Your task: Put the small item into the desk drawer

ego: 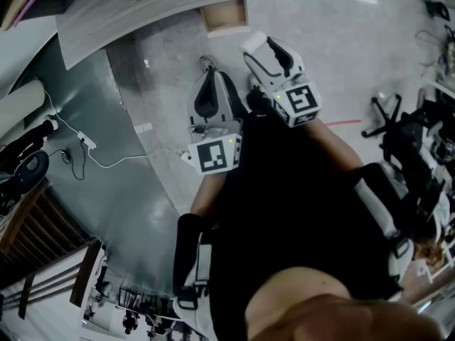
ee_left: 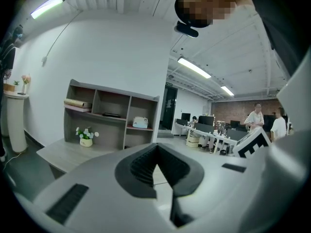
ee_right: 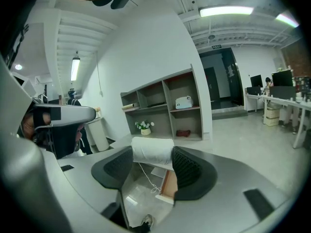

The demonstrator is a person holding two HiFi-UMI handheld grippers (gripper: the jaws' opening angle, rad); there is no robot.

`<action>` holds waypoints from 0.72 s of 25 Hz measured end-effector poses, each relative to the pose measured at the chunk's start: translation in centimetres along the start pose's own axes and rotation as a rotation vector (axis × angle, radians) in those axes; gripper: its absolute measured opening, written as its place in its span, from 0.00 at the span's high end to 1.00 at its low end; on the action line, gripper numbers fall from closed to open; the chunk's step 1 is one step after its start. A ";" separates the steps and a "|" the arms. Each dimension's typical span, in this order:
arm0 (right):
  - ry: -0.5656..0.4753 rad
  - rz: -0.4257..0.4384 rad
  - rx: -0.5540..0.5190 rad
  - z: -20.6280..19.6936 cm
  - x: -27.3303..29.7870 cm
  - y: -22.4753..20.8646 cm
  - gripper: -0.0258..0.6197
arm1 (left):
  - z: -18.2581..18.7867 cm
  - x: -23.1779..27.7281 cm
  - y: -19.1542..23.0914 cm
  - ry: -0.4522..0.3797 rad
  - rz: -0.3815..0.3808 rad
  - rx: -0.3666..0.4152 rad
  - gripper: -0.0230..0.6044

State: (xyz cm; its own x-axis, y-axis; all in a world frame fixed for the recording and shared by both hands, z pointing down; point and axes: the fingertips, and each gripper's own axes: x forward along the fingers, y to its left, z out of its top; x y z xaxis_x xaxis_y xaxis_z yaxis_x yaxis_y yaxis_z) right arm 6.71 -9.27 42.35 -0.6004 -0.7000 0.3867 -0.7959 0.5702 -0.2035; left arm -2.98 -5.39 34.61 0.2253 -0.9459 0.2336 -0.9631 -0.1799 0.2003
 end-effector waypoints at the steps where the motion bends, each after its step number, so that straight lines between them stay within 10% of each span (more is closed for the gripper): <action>1: 0.005 -0.004 0.004 -0.1 0.6 -0.1 0.57 | -0.1 0.4 0.4 0.002 -0.003 -0.003 0.97; 18: 0.178 -0.113 0.046 -7.5 10.4 -2.3 0.57 | -2.5 5.0 6.9 0.087 -0.013 -0.044 0.97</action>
State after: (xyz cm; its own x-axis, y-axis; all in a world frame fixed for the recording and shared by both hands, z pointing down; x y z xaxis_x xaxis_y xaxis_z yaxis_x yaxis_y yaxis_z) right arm 2.87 -14.68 53.61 -0.4873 -0.6688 0.5615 -0.8624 0.4694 -0.1894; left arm -8.18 -10.65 39.52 0.2517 -0.9162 0.3116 -0.9529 -0.1785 0.2450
